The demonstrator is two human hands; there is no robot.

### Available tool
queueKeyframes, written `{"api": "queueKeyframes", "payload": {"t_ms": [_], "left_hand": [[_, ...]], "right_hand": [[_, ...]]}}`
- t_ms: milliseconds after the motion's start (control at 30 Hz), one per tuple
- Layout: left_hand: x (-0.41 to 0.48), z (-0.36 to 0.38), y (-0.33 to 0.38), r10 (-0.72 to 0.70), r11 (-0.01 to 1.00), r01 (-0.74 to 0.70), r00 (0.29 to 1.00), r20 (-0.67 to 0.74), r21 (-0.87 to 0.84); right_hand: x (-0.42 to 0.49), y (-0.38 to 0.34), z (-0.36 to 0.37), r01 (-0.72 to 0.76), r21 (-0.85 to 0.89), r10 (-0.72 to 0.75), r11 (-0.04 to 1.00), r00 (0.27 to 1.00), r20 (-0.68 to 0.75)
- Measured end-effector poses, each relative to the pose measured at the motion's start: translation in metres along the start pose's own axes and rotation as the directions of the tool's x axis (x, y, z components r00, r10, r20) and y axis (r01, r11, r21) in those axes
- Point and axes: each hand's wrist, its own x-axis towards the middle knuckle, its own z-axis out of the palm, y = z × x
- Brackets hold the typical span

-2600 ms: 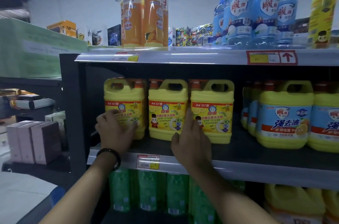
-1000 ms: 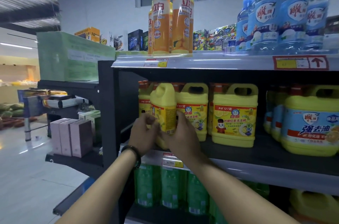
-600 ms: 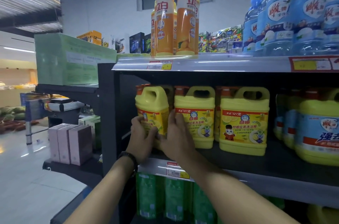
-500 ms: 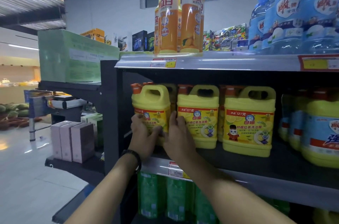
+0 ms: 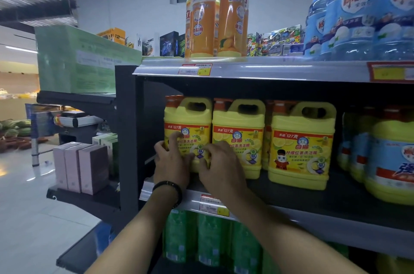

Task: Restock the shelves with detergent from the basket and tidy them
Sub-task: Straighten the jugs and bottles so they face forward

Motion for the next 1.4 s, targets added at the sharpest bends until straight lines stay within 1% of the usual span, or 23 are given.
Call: {"api": "queueKeyframes", "payload": {"t_ms": [67, 133, 200, 267, 333, 400, 467, 533, 600, 667, 800, 900, 967, 1033, 1133, 1300, 1400], "left_hand": [[-0.001, -0.001, 0.002, -0.007, 0.999, 0.007, 1.0, 0.014, 0.041], [-0.005, 0.003, 0.007, -0.022, 0.989, 0.021, 1.0, 0.001, 0.15], [-0.015, 0.012, 0.019, 0.024, 0.978, -0.015, 0.999, -0.042, 0.206], [-0.028, 0.025, 0.039, 0.101, 0.975, -0.089, 0.994, -0.046, 0.202], [-0.043, 0.041, 0.061, 0.158, 0.968, -0.151, 0.987, -0.017, 0.203], [-0.054, 0.056, 0.08, 0.171, 0.965, -0.17, 0.985, 0.013, 0.202], [-0.06, 0.065, 0.089, 0.176, 0.957, -0.177, 0.984, 0.025, 0.229], [-0.063, 0.074, 0.093, 0.179, 0.948, -0.181, 0.983, 0.032, 0.261], [-0.061, 0.074, 0.092, 0.17, 0.944, -0.173, 0.985, 0.037, 0.28], [-0.061, 0.075, 0.093, 0.157, 0.947, -0.167, 0.986, 0.059, 0.275], [-0.064, 0.076, 0.095, 0.157, 0.942, -0.17, 0.985, 0.068, 0.291], [-0.066, 0.075, 0.095, 0.173, 0.939, -0.185, 0.983, 0.066, 0.29], [-0.066, 0.074, 0.095, 0.173, 0.939, -0.189, 0.982, 0.082, 0.287], [-0.066, 0.072, 0.095, 0.163, 0.942, -0.186, 0.981, 0.102, 0.28], [-0.068, 0.07, 0.097, 0.167, 0.945, -0.187, 0.981, 0.096, 0.269], [-0.071, 0.065, 0.097, 0.15, 0.959, -0.152, 0.988, 0.027, 0.238], [-0.075, 0.059, 0.096, 0.186, 0.966, -0.176, 0.982, -0.038, 0.189]], "right_hand": [[-0.01, 0.012, -0.026, 0.04, -0.003, -0.04, 0.999, 0.994, -0.1], [-0.023, 0.033, -0.054, 0.017, -0.012, -0.019, 1.0, 0.977, -0.211], [-0.034, 0.061, -0.08, -0.066, -0.037, 0.049, 0.997, 0.934, -0.354], [-0.041, 0.088, -0.102, -0.195, -0.02, 0.163, 0.981, 0.868, -0.47], [-0.047, 0.106, -0.119, -0.318, -0.003, 0.275, 0.948, 0.825, -0.493], [-0.053, 0.118, -0.129, -0.381, -0.059, 0.315, 0.923, 0.833, -0.455], [-0.057, 0.124, -0.133, -0.4, -0.104, 0.342, 0.911, 0.87, -0.355], [-0.058, 0.131, -0.136, -0.416, -0.056, 0.395, 0.908, 0.891, -0.223], [-0.057, 0.132, -0.136, -0.403, 0.031, 0.404, 0.914, 0.908, -0.109], [-0.057, 0.135, -0.137, -0.38, 0.067, 0.385, 0.923, 0.92, -0.08], [-0.057, 0.14, -0.136, -0.359, 0.081, 0.362, 0.93, 0.931, -0.037], [-0.054, 0.143, -0.138, -0.321, 0.065, 0.317, 0.945, 0.946, 0.064], [-0.051, 0.144, -0.142, -0.314, 0.046, 0.306, 0.948, 0.943, 0.129], [-0.05, 0.145, -0.144, -0.317, 0.057, 0.305, 0.947, 0.94, 0.154], [-0.054, 0.148, -0.147, -0.303, 0.078, 0.287, 0.95, 0.942, 0.172], [-0.061, 0.15, -0.159, -0.295, 0.074, 0.268, 0.952, 0.929, 0.257], [-0.071, 0.147, -0.174, -0.29, 0.027, 0.28, 0.957, 0.94, 0.193]]}}
